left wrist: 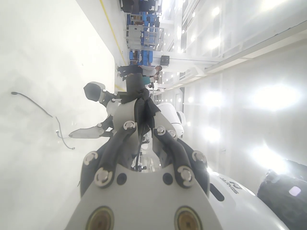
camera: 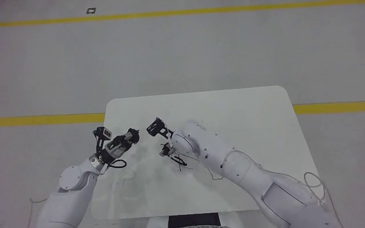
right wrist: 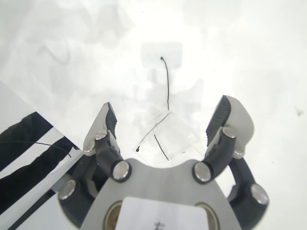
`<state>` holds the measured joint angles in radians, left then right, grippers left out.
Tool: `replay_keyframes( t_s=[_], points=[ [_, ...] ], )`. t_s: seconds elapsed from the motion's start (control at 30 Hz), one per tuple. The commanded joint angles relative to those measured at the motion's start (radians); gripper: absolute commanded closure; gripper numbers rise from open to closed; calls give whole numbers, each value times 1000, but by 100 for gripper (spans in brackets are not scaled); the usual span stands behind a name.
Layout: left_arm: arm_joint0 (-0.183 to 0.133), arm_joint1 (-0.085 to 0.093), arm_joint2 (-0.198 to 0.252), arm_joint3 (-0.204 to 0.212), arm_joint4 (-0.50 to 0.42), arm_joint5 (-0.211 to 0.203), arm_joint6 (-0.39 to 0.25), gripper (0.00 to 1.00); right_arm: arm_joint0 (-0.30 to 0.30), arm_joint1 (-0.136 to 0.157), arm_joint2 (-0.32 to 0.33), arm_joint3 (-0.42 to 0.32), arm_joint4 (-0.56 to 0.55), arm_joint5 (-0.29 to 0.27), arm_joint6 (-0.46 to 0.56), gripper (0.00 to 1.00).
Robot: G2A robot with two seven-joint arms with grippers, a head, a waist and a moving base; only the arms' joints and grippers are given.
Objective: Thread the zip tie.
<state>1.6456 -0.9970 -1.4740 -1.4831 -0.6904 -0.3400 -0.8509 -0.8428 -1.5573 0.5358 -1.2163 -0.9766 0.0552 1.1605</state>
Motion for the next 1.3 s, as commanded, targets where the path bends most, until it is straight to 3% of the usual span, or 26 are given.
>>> replay_keyframes(
  t_s=[0.0, 0.03, 0.07, 0.1, 0.13, 0.17, 0.83, 0.9, 1.27],
  points=[
    [0, 0, 0, 0, 0, 0, 0, 100, 11, -9, -10, 15, -4, 3, 9, 0],
    [0, 0, 0, 0, 0, 0, 0, 100, 15, -13, -15, 23, -4, 7, 8, 0],
    [0, 0, 0, 0, 0, 0, 0, 100, 20, -20, -21, 35, -1, 7, 5, 8],
    [0, 0, 0, 0, 0, 0, 0, 100, 23, -24, -25, 44, 3, 4, 1, 19],
    [0, 0, 0, 0, 0, 0, 0, 100, 27, -29, -29, 56, 6, 0, -1, 44],
    [0, 0, 0, 0, 0, 0, 0, 100, 33, -36, -35, 72, 9, -3, -4, 51],
    [0, 0, 0, 0, 0, 0, 0, 100, 86, -132, -102, 282, 15, 3, -37, 71],
    [0, 0, 0, 0, 0, 0, 0, 100, 88, -140, -106, 296, 14, 5, -42, 77],
    [0, 0, 0, 0, 0, 0, 0, 100, 104, -180, -110, 381, 19, -12, -65, 80]
  ],
)
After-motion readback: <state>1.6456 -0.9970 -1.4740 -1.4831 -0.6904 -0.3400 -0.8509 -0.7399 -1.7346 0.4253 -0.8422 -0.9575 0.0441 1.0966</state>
